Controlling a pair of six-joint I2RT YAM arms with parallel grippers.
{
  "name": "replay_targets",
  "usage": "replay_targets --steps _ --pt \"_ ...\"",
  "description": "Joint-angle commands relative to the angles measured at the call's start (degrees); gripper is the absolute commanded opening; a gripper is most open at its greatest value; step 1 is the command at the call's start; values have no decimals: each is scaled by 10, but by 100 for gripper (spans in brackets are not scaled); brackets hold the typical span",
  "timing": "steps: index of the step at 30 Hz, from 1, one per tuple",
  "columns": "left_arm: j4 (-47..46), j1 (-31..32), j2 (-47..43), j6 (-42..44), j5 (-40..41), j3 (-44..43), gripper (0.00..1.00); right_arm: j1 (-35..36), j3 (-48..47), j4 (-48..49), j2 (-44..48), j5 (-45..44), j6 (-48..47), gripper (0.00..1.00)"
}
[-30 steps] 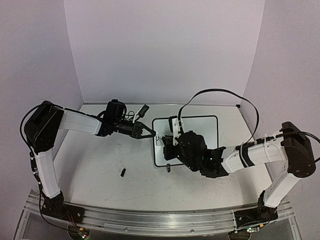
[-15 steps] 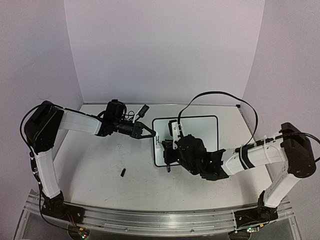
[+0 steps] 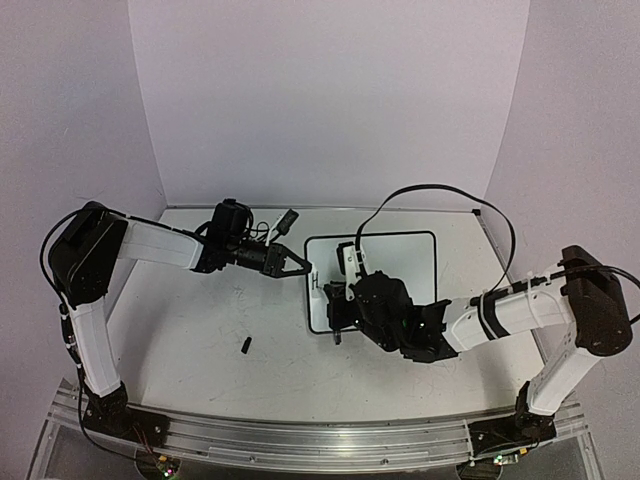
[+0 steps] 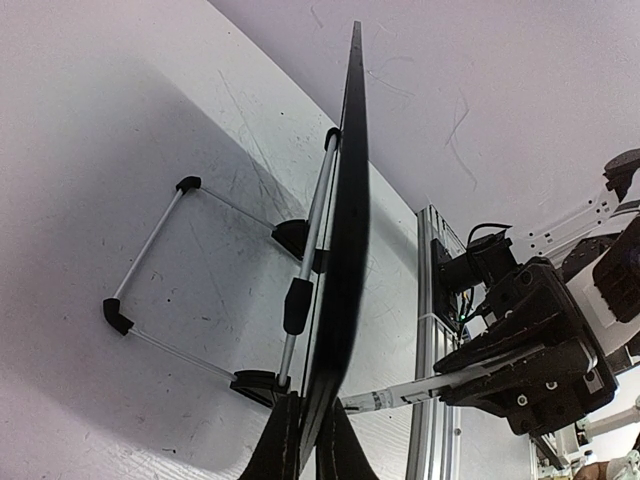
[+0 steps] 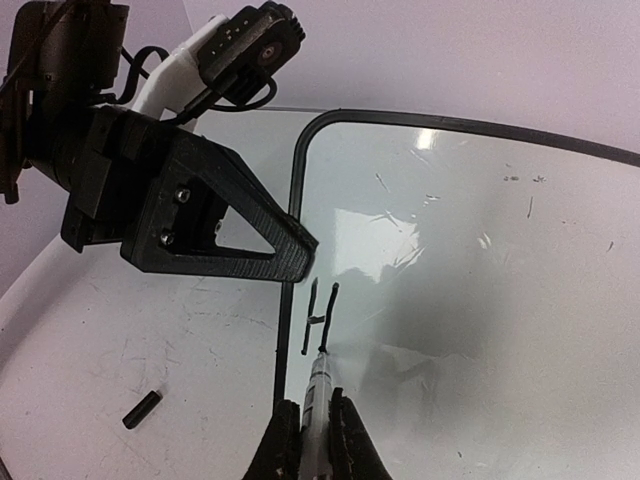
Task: Write a sentence on the whiteboard
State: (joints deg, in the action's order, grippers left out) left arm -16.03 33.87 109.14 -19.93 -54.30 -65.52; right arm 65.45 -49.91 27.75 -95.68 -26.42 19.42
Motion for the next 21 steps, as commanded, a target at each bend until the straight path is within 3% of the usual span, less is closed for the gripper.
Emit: replay_targets --steps 1,7,21 --pt "6 7 -25 -20 -27 5 0 1 8 -1 37 5 1 0" --pt "6 7 -26 -20 -27 4 0 -8 37 4 86 9 17 0" --pt "6 8 -24 -20 -28 5 0 -20 21 30 49 18 8 0"
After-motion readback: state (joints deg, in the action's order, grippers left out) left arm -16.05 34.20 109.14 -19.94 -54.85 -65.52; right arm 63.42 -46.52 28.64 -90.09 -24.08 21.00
